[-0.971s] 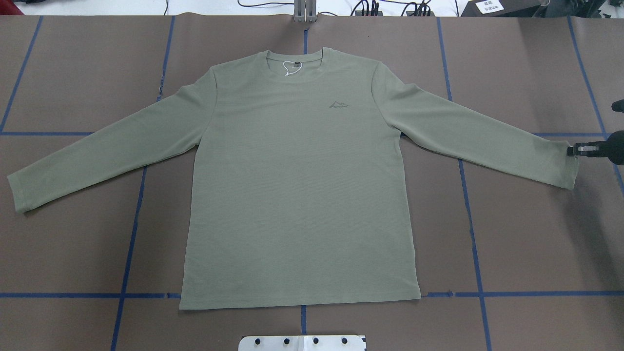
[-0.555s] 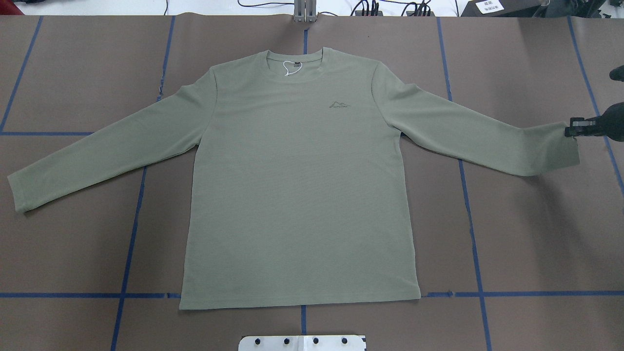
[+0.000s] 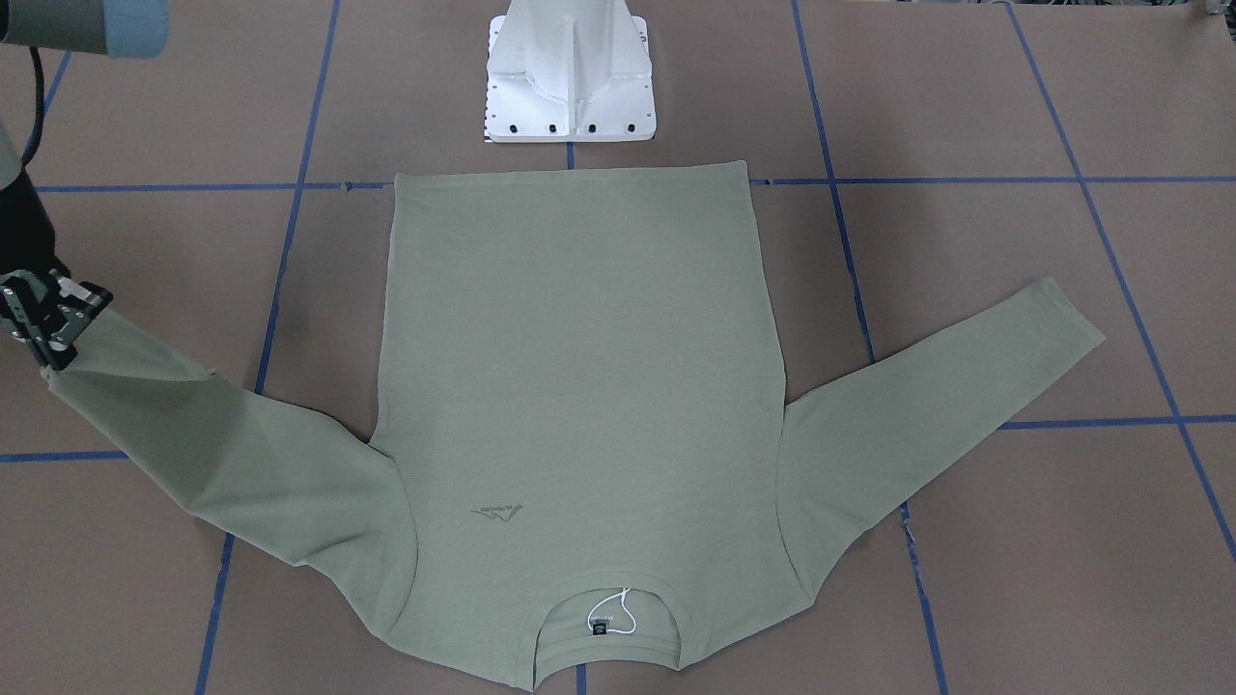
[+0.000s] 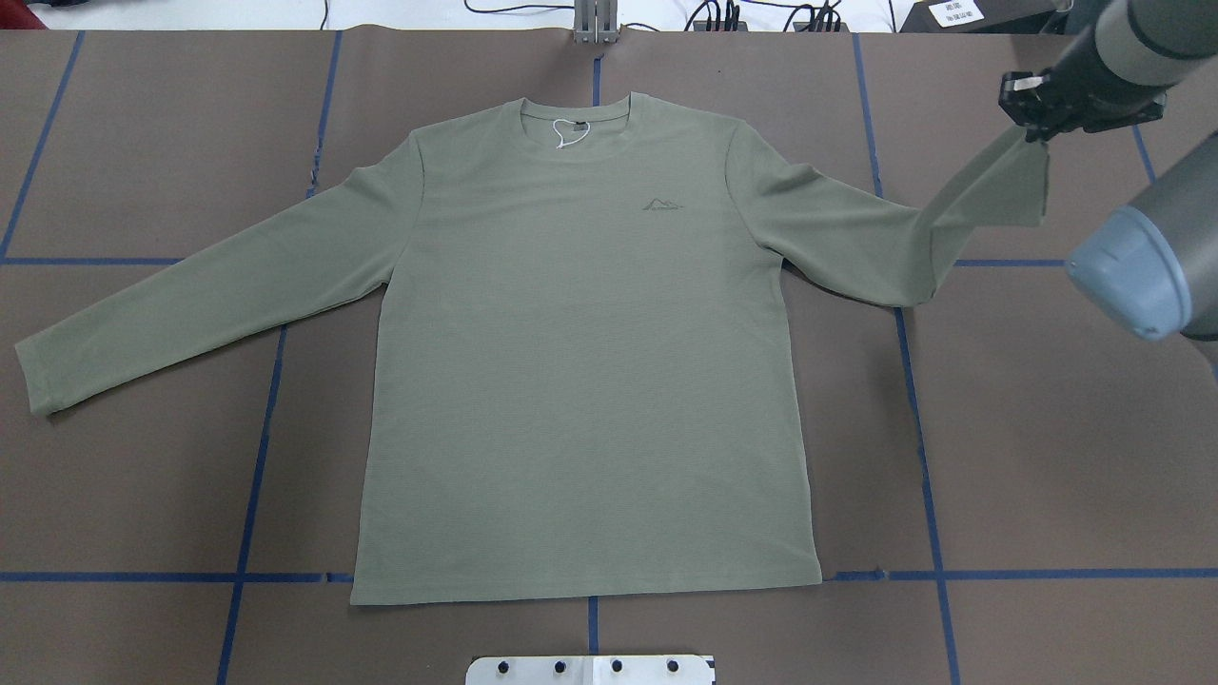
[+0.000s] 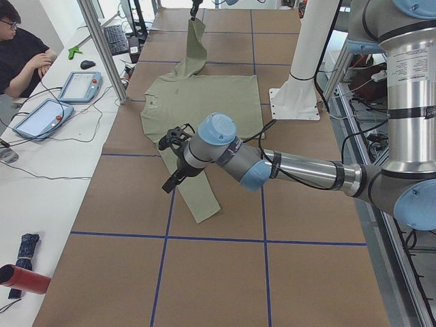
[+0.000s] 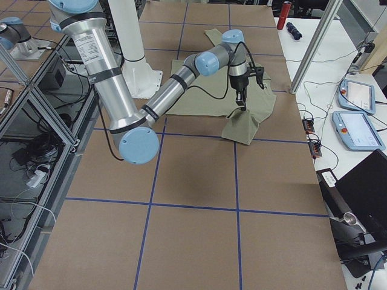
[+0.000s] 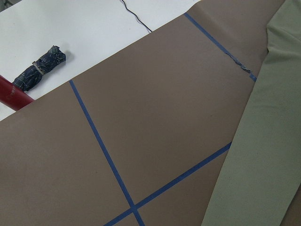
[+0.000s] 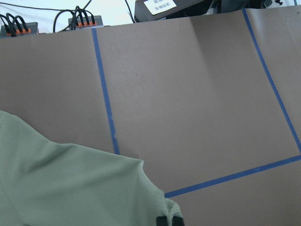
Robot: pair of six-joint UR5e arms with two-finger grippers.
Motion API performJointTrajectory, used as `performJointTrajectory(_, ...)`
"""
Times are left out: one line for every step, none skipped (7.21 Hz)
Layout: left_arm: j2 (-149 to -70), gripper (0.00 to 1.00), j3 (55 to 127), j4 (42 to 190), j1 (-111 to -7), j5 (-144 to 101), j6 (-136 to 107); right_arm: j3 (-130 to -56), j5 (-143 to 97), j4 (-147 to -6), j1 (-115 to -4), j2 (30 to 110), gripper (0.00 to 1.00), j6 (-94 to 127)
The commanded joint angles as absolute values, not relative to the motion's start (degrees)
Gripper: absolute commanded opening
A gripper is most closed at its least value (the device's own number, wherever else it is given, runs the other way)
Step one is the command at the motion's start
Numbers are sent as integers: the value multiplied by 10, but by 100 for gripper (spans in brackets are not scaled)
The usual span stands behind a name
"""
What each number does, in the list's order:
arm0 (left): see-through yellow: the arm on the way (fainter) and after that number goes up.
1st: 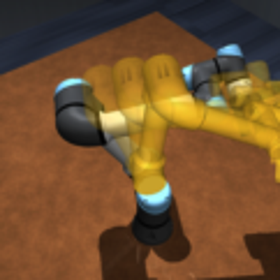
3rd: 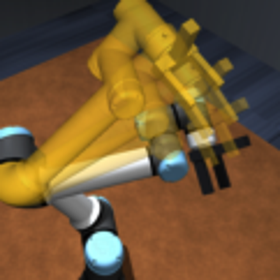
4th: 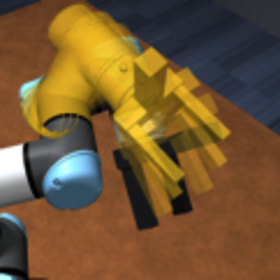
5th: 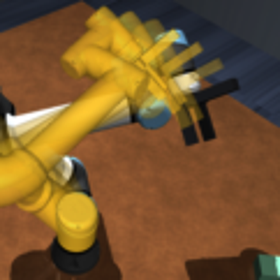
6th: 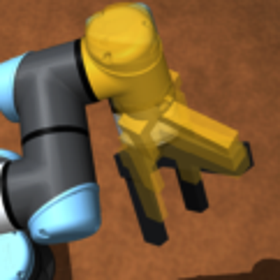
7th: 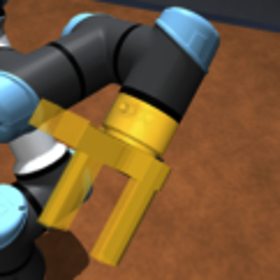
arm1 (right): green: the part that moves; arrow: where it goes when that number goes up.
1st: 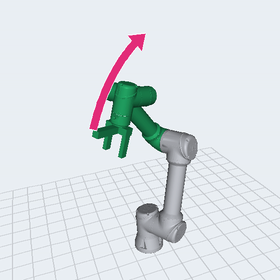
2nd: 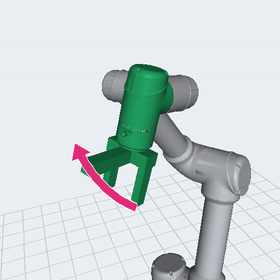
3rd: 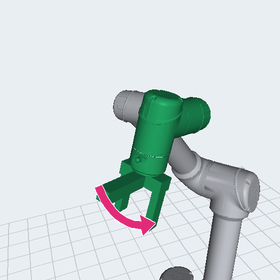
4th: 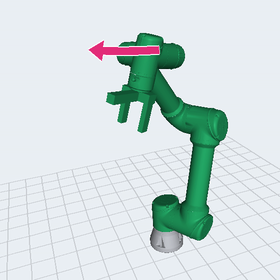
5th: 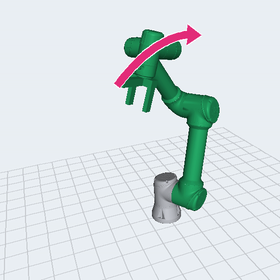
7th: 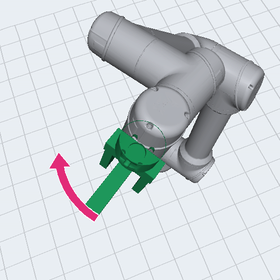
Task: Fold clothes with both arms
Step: 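Lift the sleeve with the right gripper and lay it across the shirt body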
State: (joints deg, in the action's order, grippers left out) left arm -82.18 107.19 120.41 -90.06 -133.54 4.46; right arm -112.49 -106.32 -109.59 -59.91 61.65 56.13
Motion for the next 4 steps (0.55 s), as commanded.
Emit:
performJointTrajectory(-822, 100, 1070, 1204, -900, -1335, 44, -1043, -1031, -1150, -562, 456, 0, 648)
performJointTrajectory(-822, 100, 1070, 1204, -900, -1335, 43, -962, -1002, -1150, -543, 376, 0, 692)
performJointTrajectory(-822, 100, 1070, 1204, -900, -1335, 43, -873, -956, -1149, -505, 296, 0, 748)
performJointTrajectory(-822, 100, 1065, 1204, -900, -1335, 43, -781, -922, -1141, -471, 223, 0, 788)
